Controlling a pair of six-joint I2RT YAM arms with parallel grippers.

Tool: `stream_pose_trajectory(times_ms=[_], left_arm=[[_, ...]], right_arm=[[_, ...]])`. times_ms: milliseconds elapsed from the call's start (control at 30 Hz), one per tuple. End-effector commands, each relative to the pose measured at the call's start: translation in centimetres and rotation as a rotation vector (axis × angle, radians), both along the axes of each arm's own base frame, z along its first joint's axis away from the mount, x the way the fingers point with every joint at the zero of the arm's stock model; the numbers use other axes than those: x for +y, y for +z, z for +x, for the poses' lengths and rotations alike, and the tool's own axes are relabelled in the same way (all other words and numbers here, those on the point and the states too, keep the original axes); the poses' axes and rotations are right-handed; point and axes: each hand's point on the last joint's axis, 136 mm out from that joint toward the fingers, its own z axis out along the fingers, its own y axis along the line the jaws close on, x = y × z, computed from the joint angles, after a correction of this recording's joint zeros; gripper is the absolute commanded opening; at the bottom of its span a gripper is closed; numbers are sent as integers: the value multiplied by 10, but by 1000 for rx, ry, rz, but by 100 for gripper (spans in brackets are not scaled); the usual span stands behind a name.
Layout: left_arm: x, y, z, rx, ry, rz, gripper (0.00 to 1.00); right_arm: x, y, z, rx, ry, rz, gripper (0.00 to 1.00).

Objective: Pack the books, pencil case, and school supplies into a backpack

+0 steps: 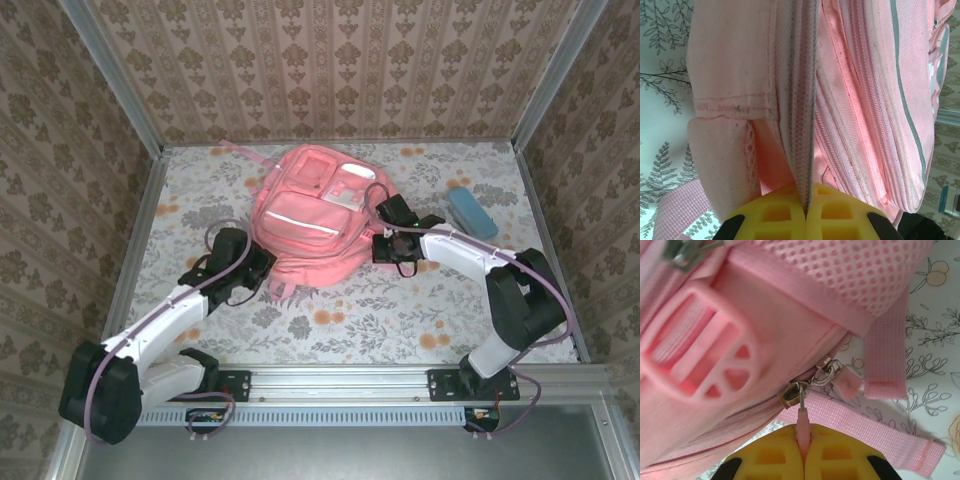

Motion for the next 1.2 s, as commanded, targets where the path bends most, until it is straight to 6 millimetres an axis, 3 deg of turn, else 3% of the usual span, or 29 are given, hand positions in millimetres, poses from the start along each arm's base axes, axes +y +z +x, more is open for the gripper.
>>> stream_pose_trajectory(times_ms=[0, 133, 233, 333, 467, 600, 800, 967, 1167], left_arm=[[14, -3, -4, -5, 23, 50, 0], [4, 10, -2, -47, -60, 49, 3], [1, 20, -2, -62, -121, 86, 41], [3, 30, -3, -81, -167, 150, 60], [2, 49, -2, -139, -256, 243, 70], [-16, 71, 2, -232, -438, 366, 76], [-47, 85, 16, -350, -683, 582, 88], [-62, 84, 37, -378, -706, 609, 93], [-74, 94, 59, -463, -710, 644, 98]], right_arm=[[-25, 5, 27, -41, -95, -50, 0], [-26, 12, 27, -37, -97, -39, 3], [-19, 22, 17, -32, -52, 11, 18], [-19, 35, 4, -42, -33, 44, 45], [-23, 55, -14, -71, -47, 83, 67], [-20, 73, -26, -106, -70, 166, 78], [4, 76, -41, -50, -140, 401, 82], [39, 65, -45, 59, -232, 644, 81], [86, 50, -40, 161, -263, 769, 77]])
